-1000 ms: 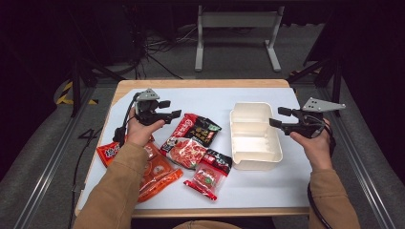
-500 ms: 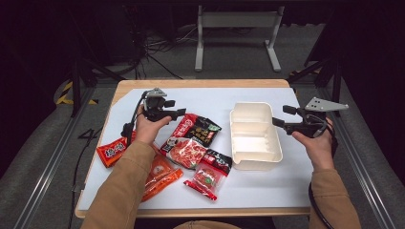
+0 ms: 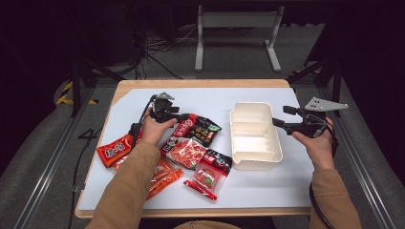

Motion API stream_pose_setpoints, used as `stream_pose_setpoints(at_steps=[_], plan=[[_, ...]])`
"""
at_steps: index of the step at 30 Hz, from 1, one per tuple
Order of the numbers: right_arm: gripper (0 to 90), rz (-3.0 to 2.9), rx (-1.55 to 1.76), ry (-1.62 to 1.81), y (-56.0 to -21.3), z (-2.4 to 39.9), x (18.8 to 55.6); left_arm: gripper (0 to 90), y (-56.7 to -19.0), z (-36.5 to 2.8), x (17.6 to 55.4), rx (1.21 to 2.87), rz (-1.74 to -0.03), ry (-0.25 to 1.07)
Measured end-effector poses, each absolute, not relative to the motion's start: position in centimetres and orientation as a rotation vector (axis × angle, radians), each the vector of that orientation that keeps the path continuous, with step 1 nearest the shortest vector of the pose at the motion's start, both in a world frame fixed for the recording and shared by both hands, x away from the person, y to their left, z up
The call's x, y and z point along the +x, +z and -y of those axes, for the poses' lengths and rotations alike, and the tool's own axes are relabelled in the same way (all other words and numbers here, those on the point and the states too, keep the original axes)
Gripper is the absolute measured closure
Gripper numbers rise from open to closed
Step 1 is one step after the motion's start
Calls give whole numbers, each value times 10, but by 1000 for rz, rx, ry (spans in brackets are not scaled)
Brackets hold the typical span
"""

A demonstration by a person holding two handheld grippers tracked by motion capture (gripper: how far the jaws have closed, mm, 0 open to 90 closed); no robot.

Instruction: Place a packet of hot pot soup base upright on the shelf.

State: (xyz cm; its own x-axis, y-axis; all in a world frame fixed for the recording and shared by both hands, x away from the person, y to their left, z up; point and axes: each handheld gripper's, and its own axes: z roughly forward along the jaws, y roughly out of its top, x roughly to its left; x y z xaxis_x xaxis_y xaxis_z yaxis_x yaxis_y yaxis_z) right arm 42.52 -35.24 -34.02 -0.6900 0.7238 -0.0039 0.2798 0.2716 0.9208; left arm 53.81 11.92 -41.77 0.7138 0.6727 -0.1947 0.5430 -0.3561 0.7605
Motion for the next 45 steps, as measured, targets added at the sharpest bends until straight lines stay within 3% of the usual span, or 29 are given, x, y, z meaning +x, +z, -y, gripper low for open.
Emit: stream_pose_setpoints(at_steps=[16, 27, 30, 32, 34, 38, 45], plan=[[280, -2126, 903, 1399, -341, 351, 426, 380, -432, -110, 547, 2104, -984, 77], [280, -2128, 907, 1397, -342, 350, 426, 435, -440, -107, 551, 2116, -1038, -7], [280, -2130, 908, 1398, -342, 349, 426, 503, -441, -106, 551, 2113, -1027, -29], [280, -2129, 912, 1401, -343, 349, 427, 615, -442, -105, 551, 2107, -1033, -66], [280, -2132, 913, 1399, -343, 349, 427, 656, -440, -105, 550, 2104, -1061, -71], [281, -2132, 913, 1400, -343, 349, 427, 826, -436, -105, 549, 2083, -1105, -95], [283, -2132, 918, 1400, -342, 350, 426, 871, -429, -103, 546, 2096, -1118, -71]])
